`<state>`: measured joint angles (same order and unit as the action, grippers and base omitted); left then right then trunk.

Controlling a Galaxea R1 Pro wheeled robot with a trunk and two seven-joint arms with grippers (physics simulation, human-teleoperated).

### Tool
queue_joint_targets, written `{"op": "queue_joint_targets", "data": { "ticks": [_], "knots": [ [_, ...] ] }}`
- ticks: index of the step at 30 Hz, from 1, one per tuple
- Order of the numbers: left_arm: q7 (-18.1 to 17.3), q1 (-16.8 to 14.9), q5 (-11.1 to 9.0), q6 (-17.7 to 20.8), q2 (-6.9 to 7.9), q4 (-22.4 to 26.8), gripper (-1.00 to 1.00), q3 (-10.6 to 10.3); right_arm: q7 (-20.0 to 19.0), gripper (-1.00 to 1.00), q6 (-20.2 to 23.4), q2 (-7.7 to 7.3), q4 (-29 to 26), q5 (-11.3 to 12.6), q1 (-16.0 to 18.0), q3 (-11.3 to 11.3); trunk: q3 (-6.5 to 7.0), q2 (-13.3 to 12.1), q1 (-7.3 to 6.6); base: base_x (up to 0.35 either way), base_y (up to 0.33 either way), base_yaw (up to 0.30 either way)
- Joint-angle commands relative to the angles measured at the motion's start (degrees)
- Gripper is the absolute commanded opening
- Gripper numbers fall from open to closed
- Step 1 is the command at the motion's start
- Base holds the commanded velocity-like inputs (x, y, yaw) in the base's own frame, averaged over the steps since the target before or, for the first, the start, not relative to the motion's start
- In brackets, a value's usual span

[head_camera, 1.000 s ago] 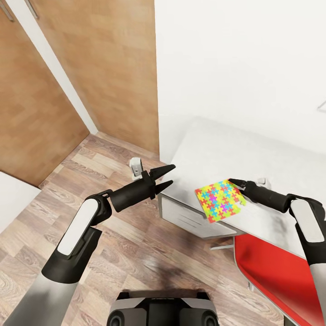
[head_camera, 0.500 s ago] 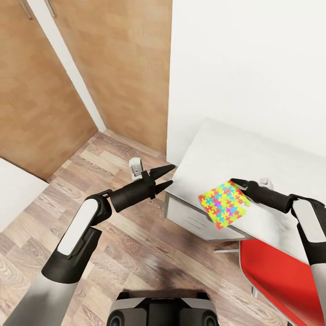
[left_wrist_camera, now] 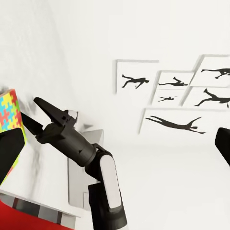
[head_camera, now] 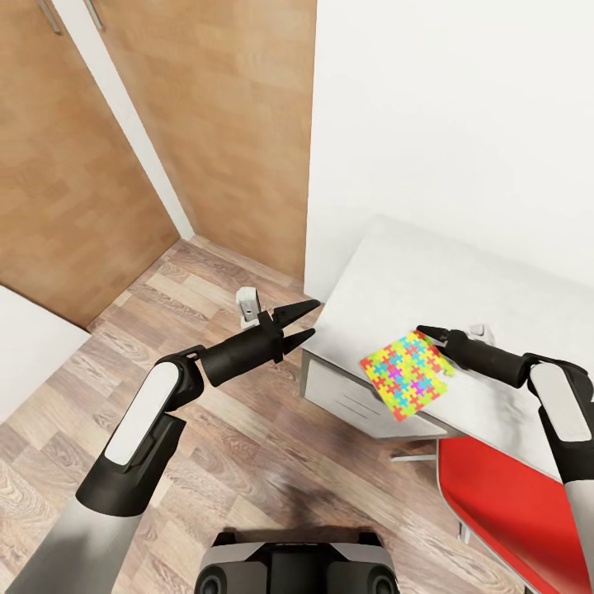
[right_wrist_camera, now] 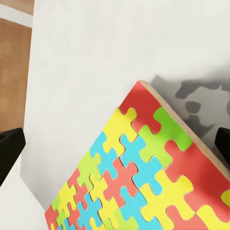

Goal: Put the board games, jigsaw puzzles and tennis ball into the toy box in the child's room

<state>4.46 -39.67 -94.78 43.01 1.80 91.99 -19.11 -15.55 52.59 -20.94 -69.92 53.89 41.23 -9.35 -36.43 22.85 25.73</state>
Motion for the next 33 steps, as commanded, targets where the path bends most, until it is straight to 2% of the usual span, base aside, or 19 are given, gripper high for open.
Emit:
{"op": "queue_joint_targets", "data": {
  "ticks": [1,33],
  "knots": [
    [0.46,-0.05,-0.58,0.06,0.03,0.03,1.00,-0.05,-0.45,1.00,0.14,0.02,1.24,-1.50,-0.01,0.19,-0.08,0.07,0.05,0.000,0.000,0.004],
    [0.44,0.56,-0.56,-0.47,-0.04,-0.06,1.00,0.04,-0.45,1.00,0.14,-0.06,1.25,-1.50,-0.01,0.12,-0.08,0.07,0.05,-0.039,0.000,0.000]
  ]
}}
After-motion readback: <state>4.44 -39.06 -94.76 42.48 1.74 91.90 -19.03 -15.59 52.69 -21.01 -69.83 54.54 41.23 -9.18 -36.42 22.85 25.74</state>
